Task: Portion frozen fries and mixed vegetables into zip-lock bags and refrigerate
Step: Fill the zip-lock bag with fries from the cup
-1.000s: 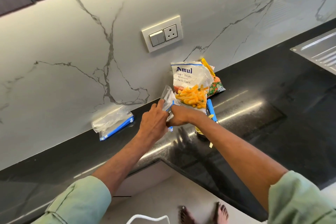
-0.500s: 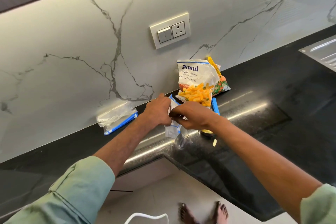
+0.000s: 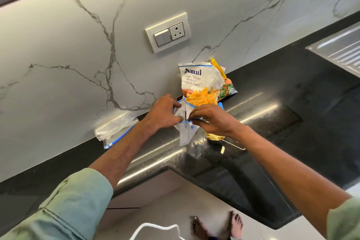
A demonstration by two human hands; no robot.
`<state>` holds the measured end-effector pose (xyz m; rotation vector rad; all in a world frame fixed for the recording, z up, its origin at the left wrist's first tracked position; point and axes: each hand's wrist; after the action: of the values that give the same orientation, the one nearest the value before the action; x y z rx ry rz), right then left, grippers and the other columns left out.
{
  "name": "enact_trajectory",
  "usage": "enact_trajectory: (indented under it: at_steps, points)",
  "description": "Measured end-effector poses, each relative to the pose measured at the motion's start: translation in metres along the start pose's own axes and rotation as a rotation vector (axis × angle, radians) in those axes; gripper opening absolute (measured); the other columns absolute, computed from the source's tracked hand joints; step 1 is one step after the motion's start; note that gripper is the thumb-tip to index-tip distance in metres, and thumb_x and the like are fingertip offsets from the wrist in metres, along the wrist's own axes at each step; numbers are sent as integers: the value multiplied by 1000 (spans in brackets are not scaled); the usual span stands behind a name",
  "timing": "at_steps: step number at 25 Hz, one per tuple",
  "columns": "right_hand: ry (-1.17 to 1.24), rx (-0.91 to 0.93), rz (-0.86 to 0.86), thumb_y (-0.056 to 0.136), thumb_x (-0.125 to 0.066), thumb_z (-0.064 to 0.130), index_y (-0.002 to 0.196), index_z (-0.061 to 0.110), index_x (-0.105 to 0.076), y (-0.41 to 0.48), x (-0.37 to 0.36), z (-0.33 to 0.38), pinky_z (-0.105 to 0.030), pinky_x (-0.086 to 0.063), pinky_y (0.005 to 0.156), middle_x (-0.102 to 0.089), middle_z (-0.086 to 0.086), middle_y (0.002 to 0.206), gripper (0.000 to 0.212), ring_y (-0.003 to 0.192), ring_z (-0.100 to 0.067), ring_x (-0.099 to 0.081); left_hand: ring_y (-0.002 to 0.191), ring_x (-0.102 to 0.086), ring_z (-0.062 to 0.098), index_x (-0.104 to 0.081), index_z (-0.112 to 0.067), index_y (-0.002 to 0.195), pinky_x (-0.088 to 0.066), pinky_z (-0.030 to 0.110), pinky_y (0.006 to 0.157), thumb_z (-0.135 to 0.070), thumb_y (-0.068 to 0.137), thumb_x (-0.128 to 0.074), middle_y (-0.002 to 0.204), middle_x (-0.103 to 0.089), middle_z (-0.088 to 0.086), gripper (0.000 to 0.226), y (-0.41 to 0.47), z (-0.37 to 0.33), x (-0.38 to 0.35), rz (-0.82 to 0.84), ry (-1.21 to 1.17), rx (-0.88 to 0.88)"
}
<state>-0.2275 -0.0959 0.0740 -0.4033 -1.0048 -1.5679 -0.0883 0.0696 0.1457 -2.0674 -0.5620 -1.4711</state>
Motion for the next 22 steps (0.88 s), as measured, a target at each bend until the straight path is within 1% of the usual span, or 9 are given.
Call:
enact_trajectory:
  at_steps: [4, 6, 8, 11, 13, 15, 18, 20, 22]
  points:
    - [73, -30, -98, 89, -79, 13, 105, 15, -81, -6, 2, 0, -40, -57, 85, -76, 2, 110, 16, 103, -14, -68, 111, -62, 17, -75, -13, 122, -51, 33, 97, -48, 79, -73, 135, -63, 3, 56, -3, 2, -2, -43, -71, -119]
    - [92, -61, -157, 88, -81, 21, 110, 19, -79, -14, 6, 2, -35, -54, 97, -72, 4, 121, 22, 117, -12, -64, 85, -60, 8, -79, -13, 113, -47, 20, 79, -43, 71, -67, 117, -71, 2, 53, -3, 5, -2, -51, -85, -122]
    - [116, -117, -286, 89, -80, 25, 117, 20, -76, -25, 8, 4, -32, -49, 105, -68, 5, 128, 29, 124, -13, -61, 67, -55, 11, -80, -15, 95, -47, 25, 64, -33, 63, -64, 89, -70, 1, 40, -1, 7, -5, -54, -46, -126]
    - [-42, -503, -347, 96, -70, 46, 120, 21, -69, -53, 4, -14, -39, -57, 91, -71, 4, 117, 35, 108, -14, -65, 77, -61, 28, -70, -11, 87, -52, 36, 66, -27, 57, -59, 81, -62, 0, 36, 2, 7, -10, -10, 113, -102]
    - [-234, -912, -92, 94, -57, 70, 118, 18, -65, -79, -5, -32, -41, -59, 78, -73, 0, 106, 57, 94, -20, -69, 85, -59, 31, -57, -9, 82, -42, 34, 65, -24, 58, -60, 87, -56, 2, 29, 4, 2, -15, 34, 171, -80]
    - [-307, -1153, 186, 88, -47, 85, 102, 16, -62, -103, -16, -43, -37, -56, 71, -70, -1, 93, 72, 80, -19, -66, 93, -57, 32, -43, -15, 82, -36, 33, 69, -14, 65, -67, 93, -53, 4, 29, 7, -3, -24, 61, 182, -82]
    - [-102, -1210, 226, 89, -48, 83, 90, 18, -64, -113, -24, -51, -35, -57, 70, -70, 0, 82, 67, 73, -16, -67, 108, -55, 31, -51, -13, 99, -41, 34, 80, -13, 71, -74, 115, -57, 9, 36, 16, -6, -39, 99, 168, -61]
    - [144, -1193, 142, 98, -54, 67, 92, 18, -70, -110, -25, -54, -35, -59, 73, -73, 1, 79, 52, 69, -13, -68, 113, -55, 30, -54, -11, 110, -42, 35, 85, -16, 72, -77, 121, -57, 8, 44, 22, -11, -47, 112, 180, -59]
    - [323, -1158, 28, 105, -55, 49, 99, 15, -74, -105, -23, -49, -29, -55, 65, -71, 2, 73, 39, 60, -10, -61, 115, -54, 30, -55, -10, 115, -41, 35, 85, -17, 74, -79, 124, -57, 7, 48, 25, -16, -54, 132, 194, -52]
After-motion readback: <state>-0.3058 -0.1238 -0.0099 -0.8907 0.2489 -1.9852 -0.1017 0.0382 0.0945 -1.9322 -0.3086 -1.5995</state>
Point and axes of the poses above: each hand's wrist, its own y-axis towards the middle knuckle, its own x-axis out of the back of the hand, z = x × y
